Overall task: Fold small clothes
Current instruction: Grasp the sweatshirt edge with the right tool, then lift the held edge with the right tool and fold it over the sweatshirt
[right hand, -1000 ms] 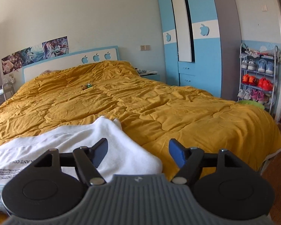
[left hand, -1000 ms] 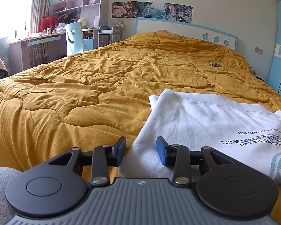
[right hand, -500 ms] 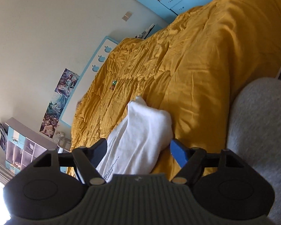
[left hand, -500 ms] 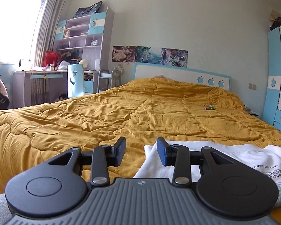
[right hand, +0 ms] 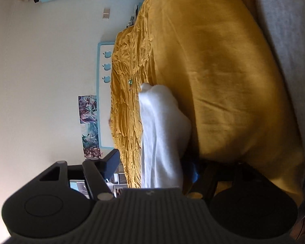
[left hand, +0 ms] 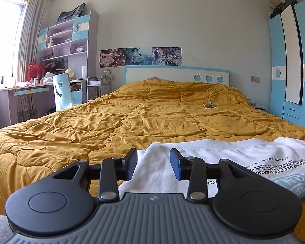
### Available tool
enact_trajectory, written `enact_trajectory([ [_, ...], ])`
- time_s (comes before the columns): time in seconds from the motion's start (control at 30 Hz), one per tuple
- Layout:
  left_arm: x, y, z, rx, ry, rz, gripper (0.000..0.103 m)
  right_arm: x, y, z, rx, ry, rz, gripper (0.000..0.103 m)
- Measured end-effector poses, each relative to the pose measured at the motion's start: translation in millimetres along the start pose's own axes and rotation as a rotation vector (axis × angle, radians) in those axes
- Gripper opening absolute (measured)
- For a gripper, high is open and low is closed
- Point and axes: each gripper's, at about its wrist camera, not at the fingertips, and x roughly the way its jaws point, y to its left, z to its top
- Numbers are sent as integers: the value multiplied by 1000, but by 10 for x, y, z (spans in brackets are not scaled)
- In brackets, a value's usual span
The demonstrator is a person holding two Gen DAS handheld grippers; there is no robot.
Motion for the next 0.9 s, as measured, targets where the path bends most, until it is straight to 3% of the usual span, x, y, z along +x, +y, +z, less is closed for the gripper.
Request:
enact_trajectory([
  [0.07, 15, 48, -4, -33, 20, -3, 44, 71, 36, -10, -6, 3, 6, 59],
  [0.2, 63, 181, -10, -118, 66, 0, 44, 218, 197, -63, -137, -2, -69, 55],
  [0.27, 94, 273, -17, -181, 97, 4, 44, 286, 291, -116, -242, -15, -127, 38],
  [0.3, 101, 302, -23, -199, 106, 10, 44, 328, 345, -144, -311, -25, -183, 13],
  [0.37, 121, 365, -32, -232, 123, 36, 44, 373, 413, -209, -403, -41, -233, 11],
  [0.63, 158, 493, -49, -301, 157, 63, 44, 432, 895, -442, -767, -96, -281, 9],
  [0.8, 151, 488, -44, -297, 154, 67, 44, 459, 1270, -815, -1038, -170, -317, 8],
  [0.9, 146, 505, -44, -302, 153, 69, 44, 391, 1421, -1036, -1143, -190, -293, 8],
])
